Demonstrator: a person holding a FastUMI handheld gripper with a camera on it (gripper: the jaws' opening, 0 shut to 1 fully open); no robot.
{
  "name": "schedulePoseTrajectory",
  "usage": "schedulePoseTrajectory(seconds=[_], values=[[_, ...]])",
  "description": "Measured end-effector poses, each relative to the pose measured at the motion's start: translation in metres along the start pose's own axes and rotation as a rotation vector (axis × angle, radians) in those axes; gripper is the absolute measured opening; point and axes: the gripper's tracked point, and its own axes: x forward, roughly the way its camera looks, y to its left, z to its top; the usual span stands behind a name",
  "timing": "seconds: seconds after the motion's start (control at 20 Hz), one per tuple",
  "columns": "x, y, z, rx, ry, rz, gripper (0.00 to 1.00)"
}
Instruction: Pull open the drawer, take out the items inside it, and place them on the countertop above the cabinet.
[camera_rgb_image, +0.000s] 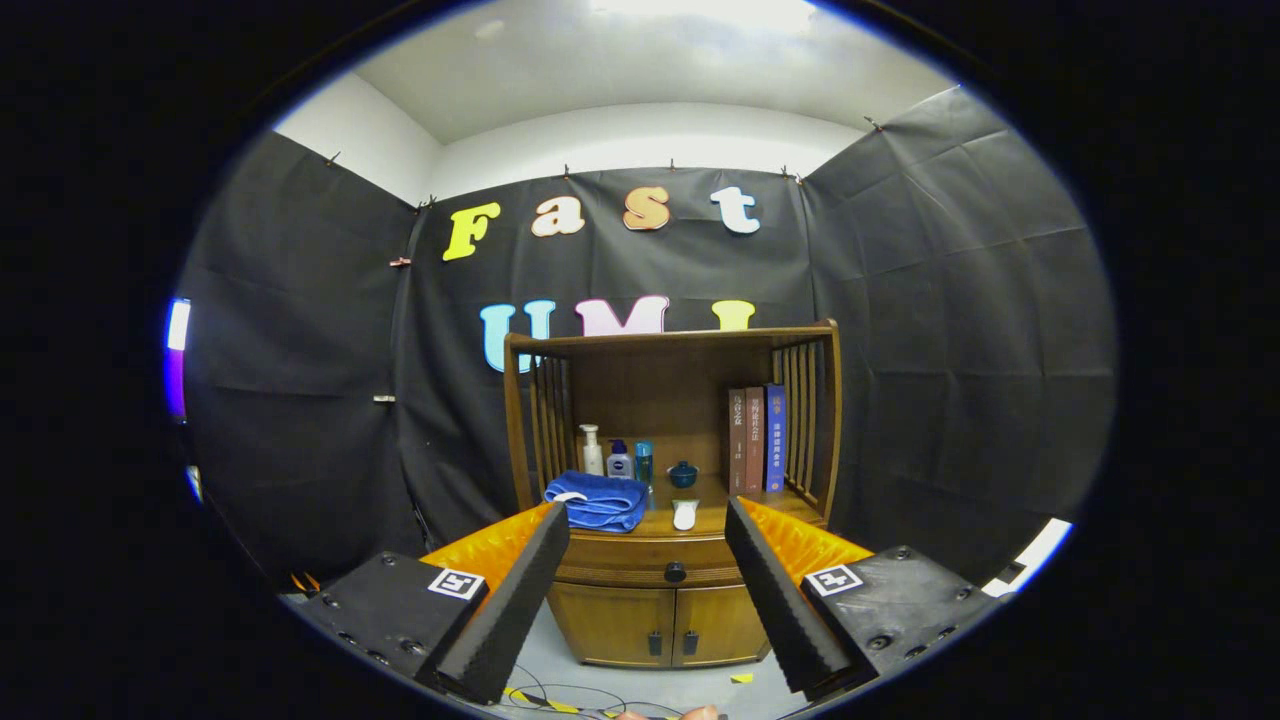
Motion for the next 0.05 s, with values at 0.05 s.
schedulePoseTrajectory(seconds=[0.05], values=[[-0.0005, 0.0012, -0.0004, -0.009, -0.001, 0.000, 1.00]])
